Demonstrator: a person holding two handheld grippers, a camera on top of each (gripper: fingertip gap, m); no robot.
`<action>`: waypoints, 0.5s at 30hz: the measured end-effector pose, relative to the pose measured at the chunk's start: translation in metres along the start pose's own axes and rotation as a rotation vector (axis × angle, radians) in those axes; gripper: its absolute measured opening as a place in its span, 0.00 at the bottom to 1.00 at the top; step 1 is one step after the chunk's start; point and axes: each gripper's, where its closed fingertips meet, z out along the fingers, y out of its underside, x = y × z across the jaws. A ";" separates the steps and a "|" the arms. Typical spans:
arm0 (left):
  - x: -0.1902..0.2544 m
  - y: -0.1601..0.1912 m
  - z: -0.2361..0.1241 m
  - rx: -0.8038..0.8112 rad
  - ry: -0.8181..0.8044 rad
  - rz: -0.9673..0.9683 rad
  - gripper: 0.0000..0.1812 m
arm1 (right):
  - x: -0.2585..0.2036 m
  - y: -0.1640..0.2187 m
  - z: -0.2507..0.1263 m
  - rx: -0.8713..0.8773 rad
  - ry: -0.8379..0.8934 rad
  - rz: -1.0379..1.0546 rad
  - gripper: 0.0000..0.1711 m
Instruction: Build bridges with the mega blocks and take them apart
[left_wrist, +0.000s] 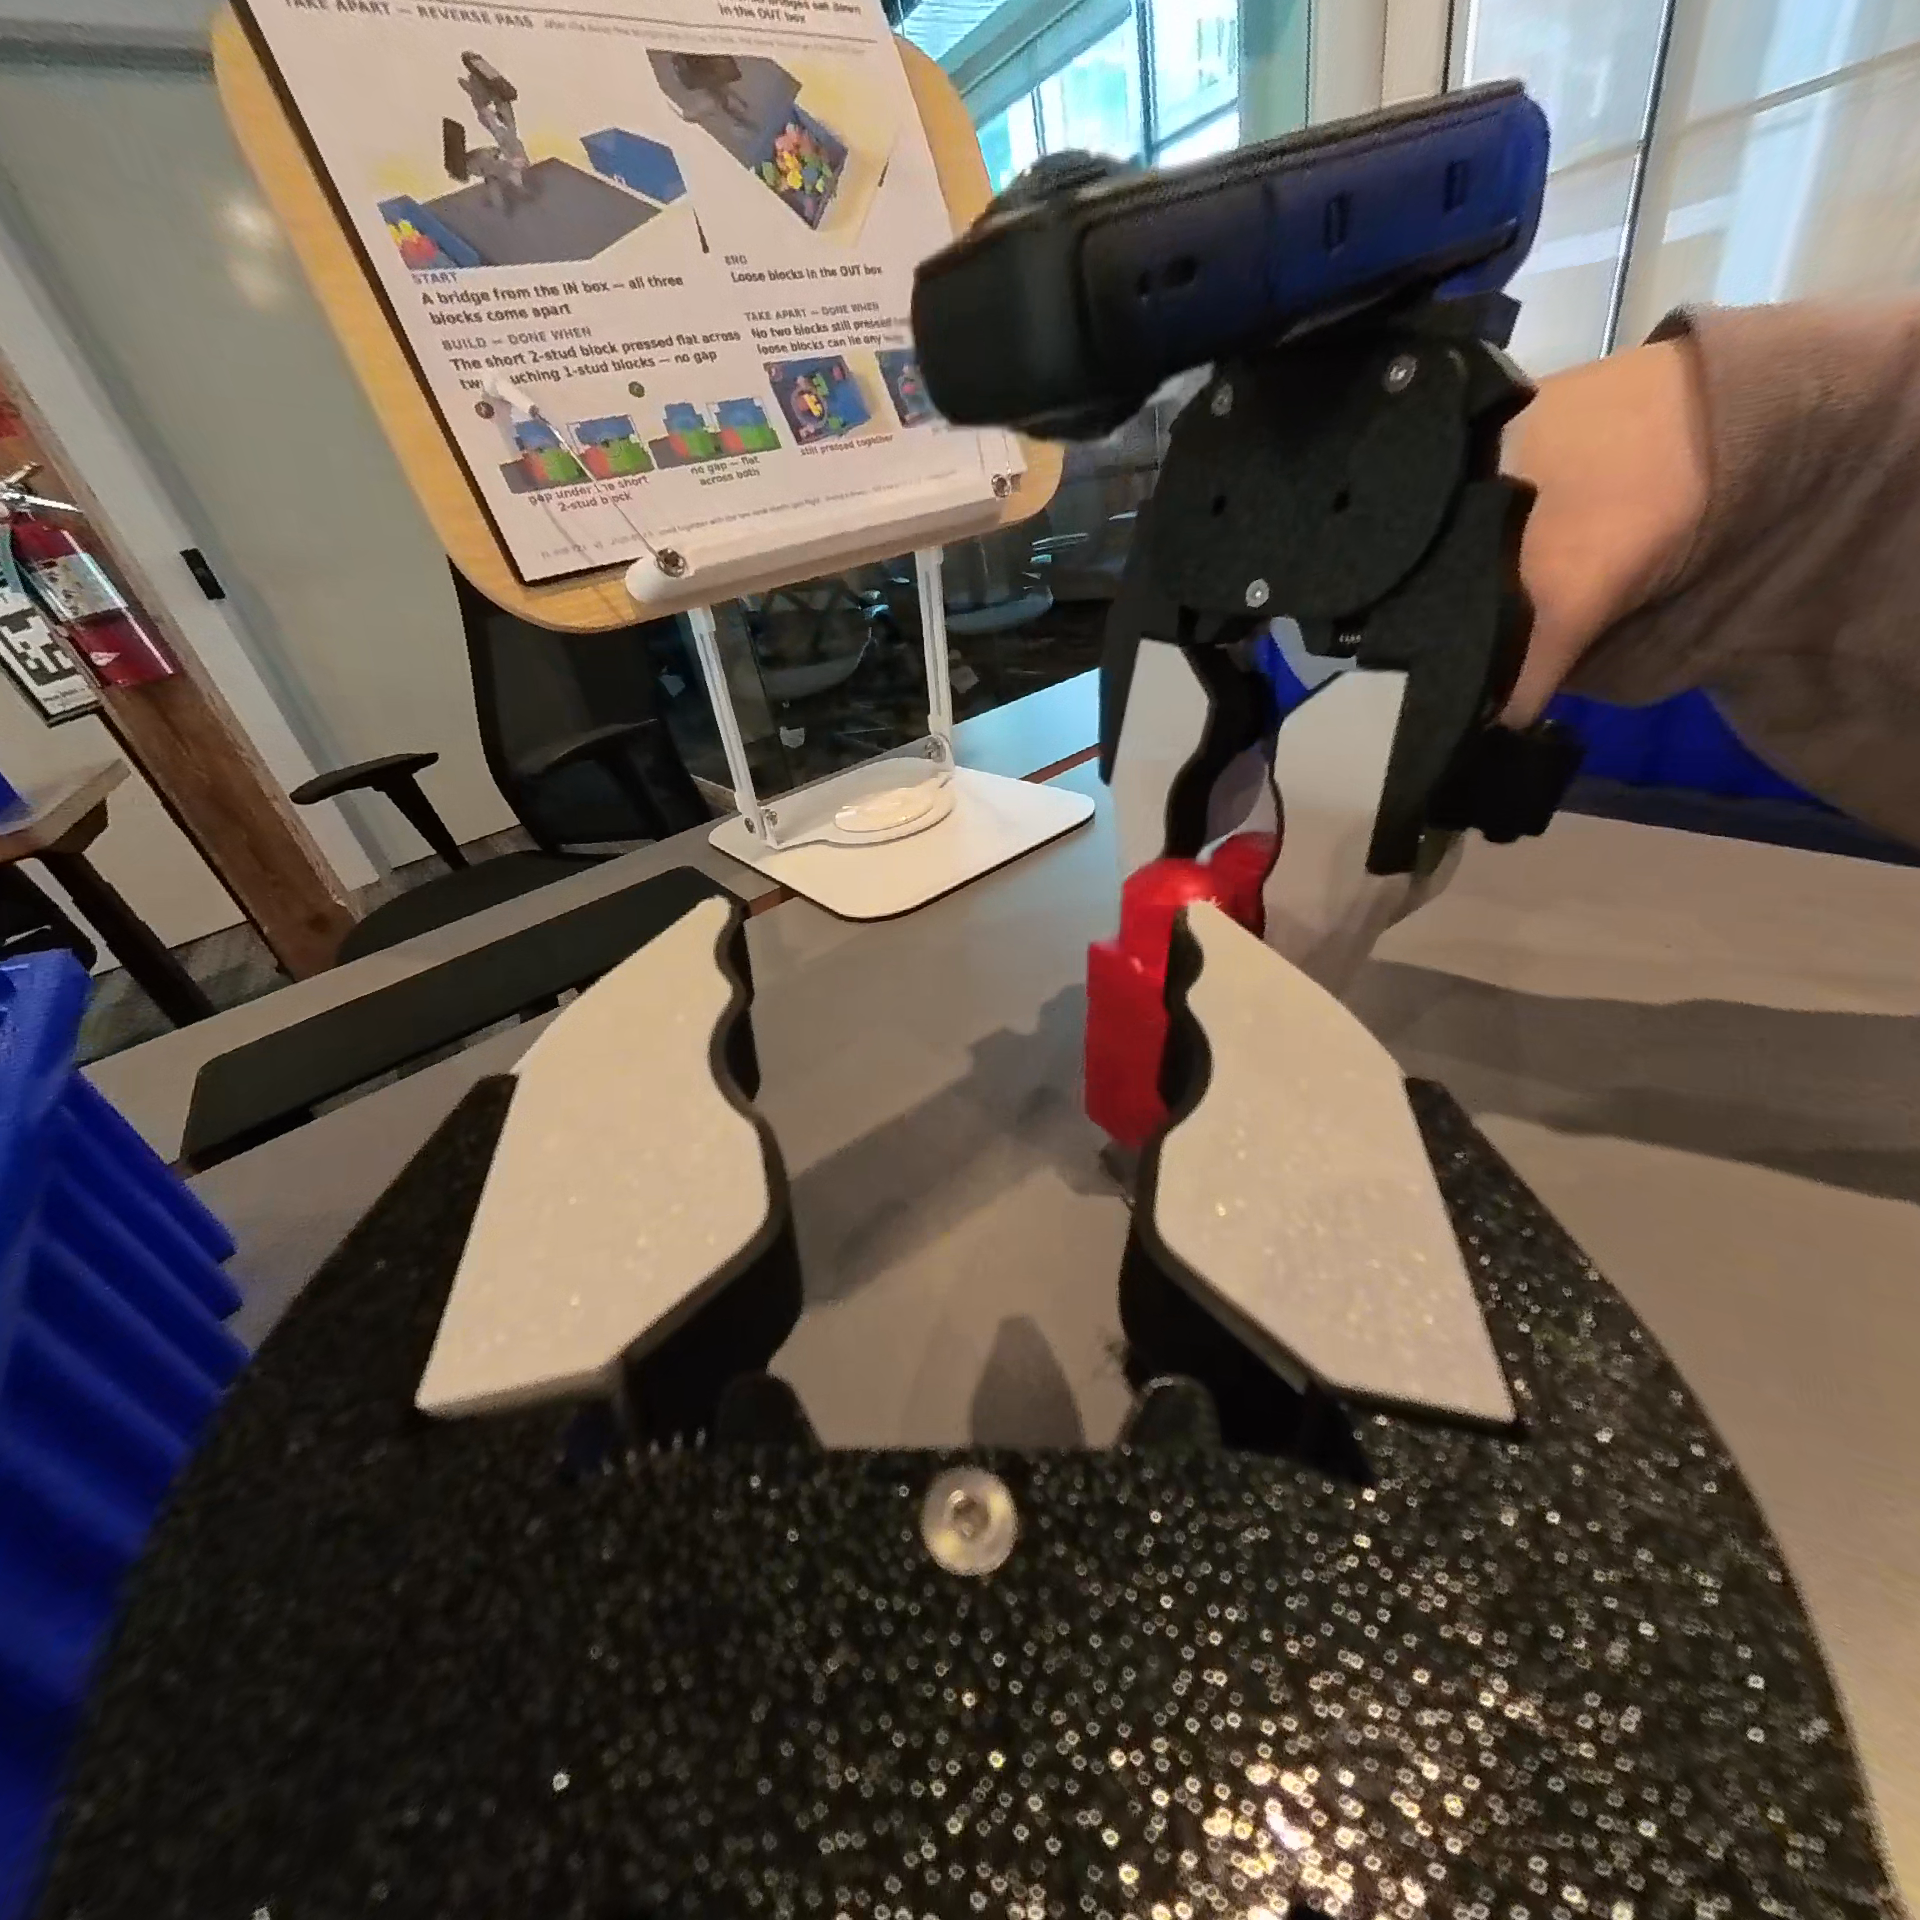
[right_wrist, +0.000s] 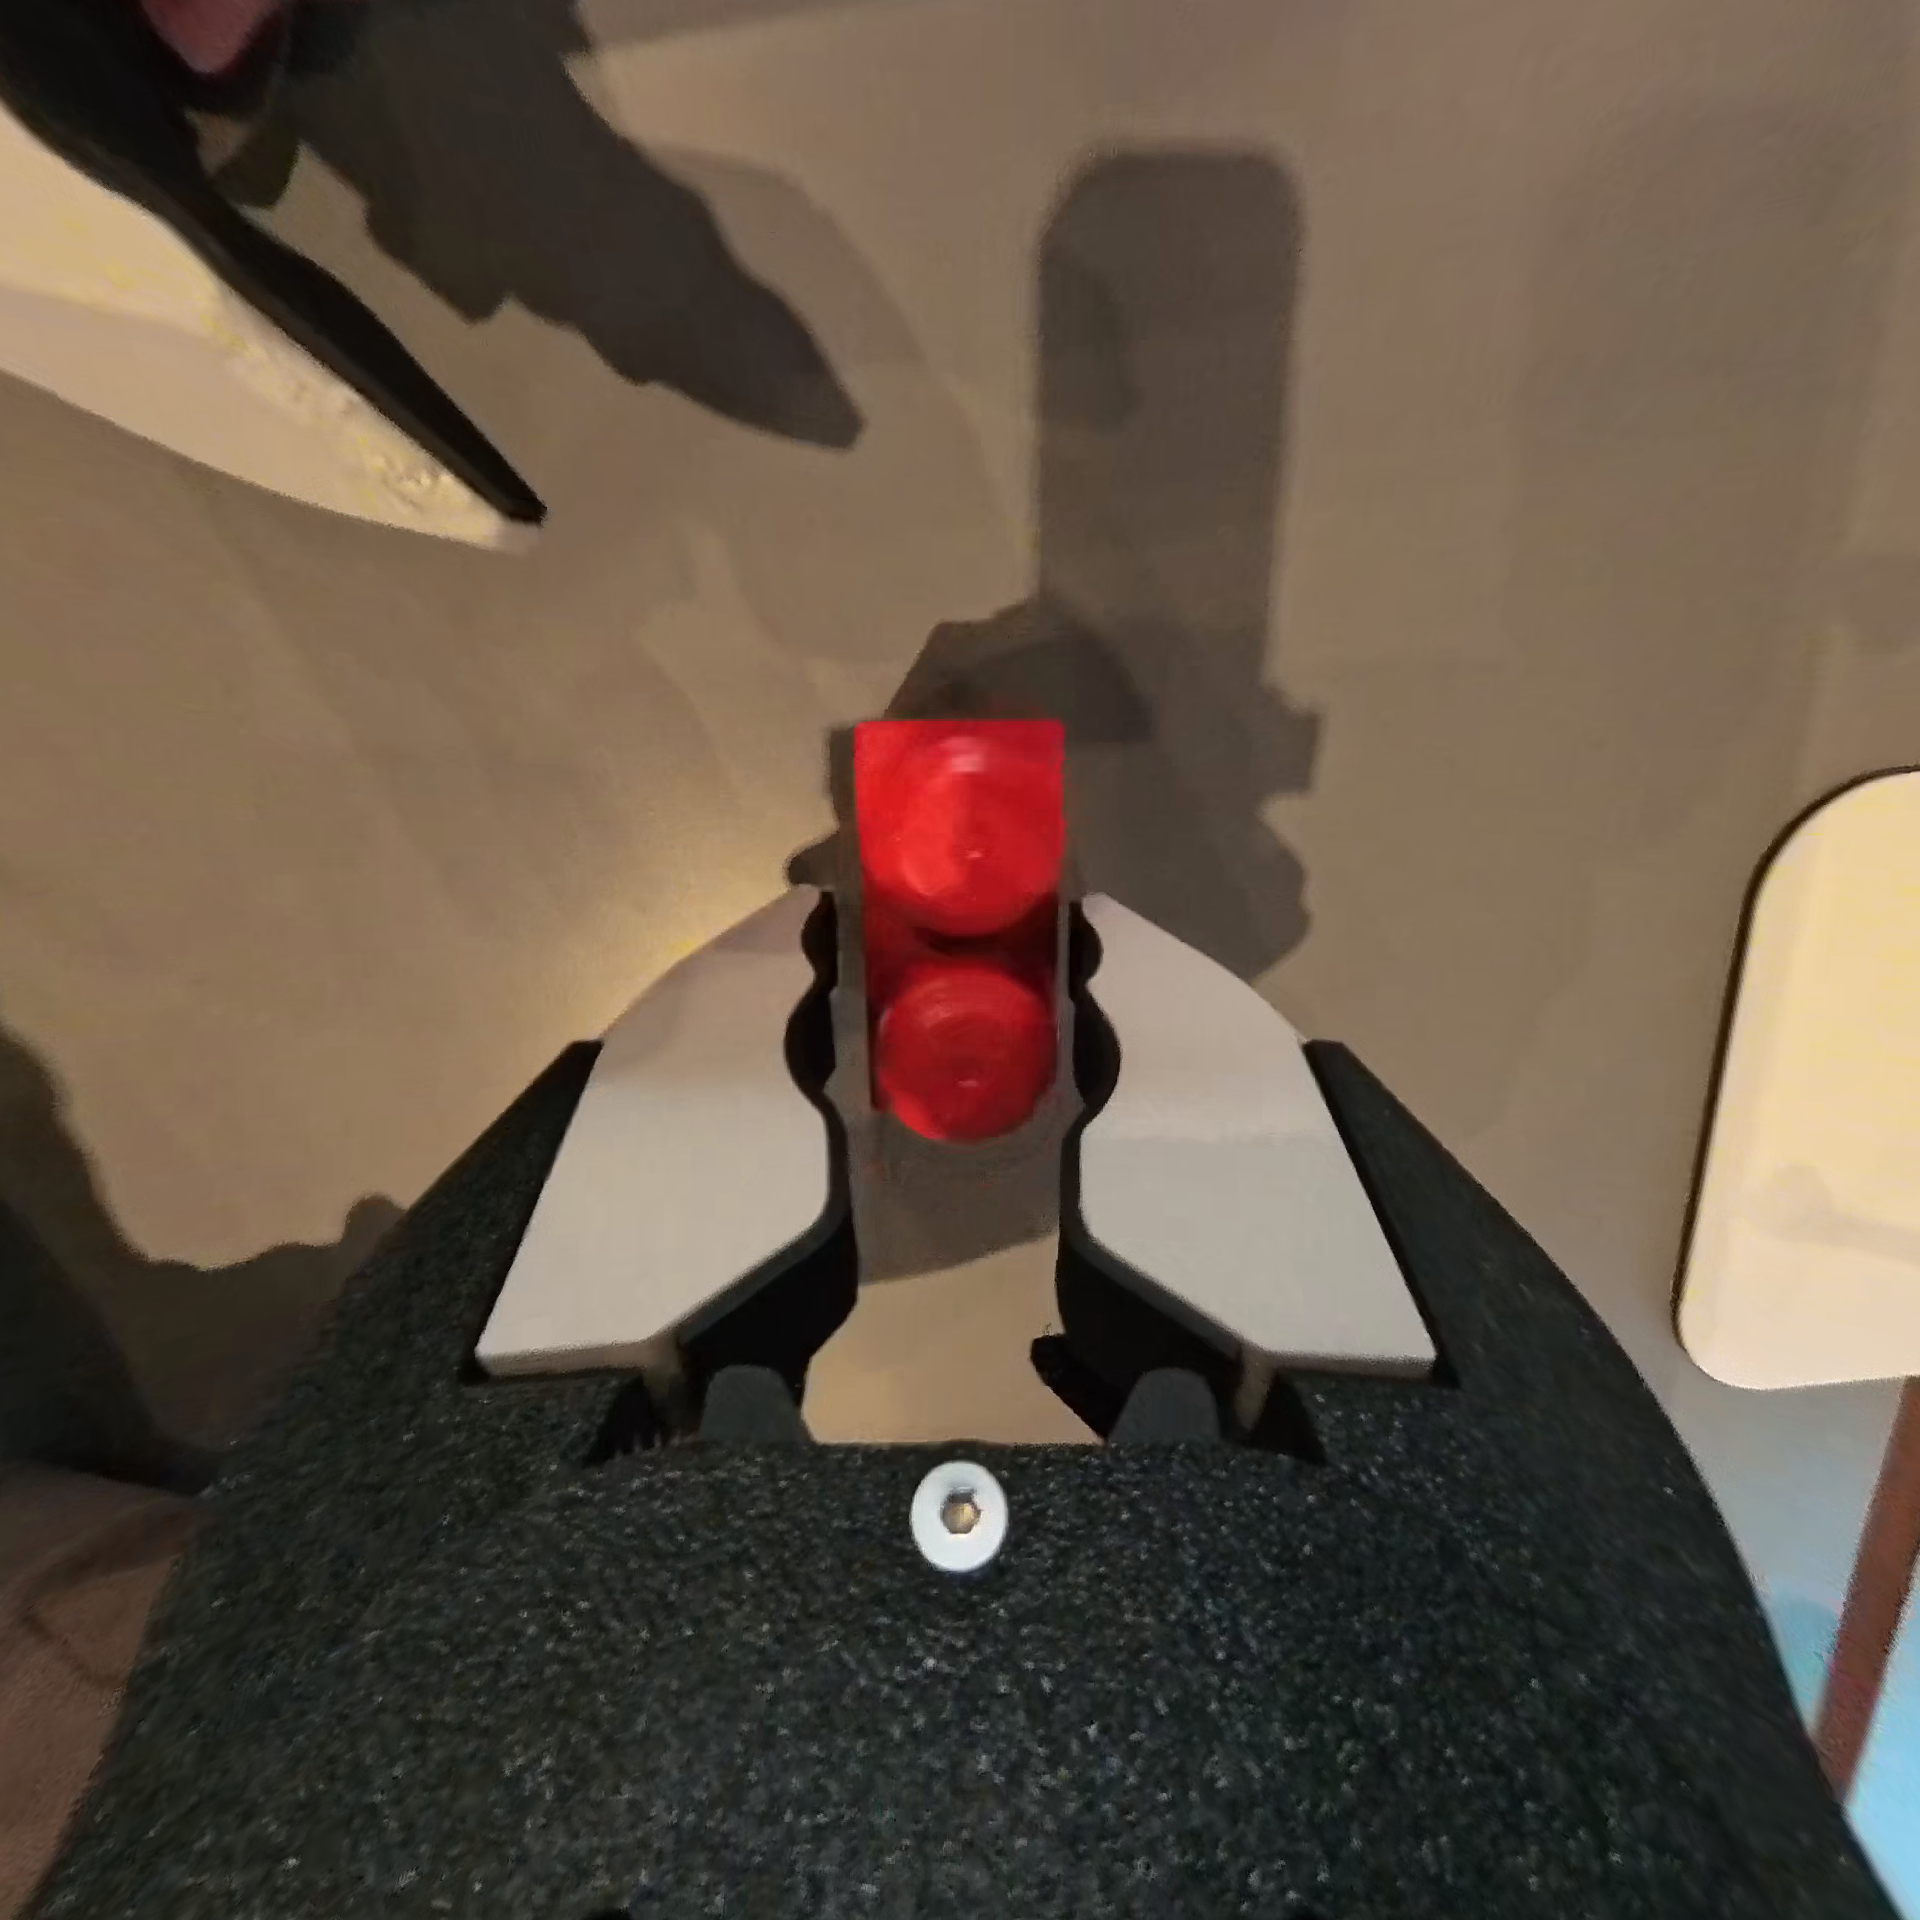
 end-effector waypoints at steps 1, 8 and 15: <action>0.000 0.000 0.000 0.001 0.000 -0.001 0.42 | 0.000 -0.002 -0.003 0.021 -0.001 0.008 0.26; 0.004 0.000 0.000 0.013 0.001 0.029 0.42 | 0.005 -0.013 -0.040 0.228 0.044 0.048 0.36; 0.005 0.000 0.000 0.020 -0.012 0.084 0.42 | 0.005 -0.023 -0.073 0.813 0.278 0.013 0.44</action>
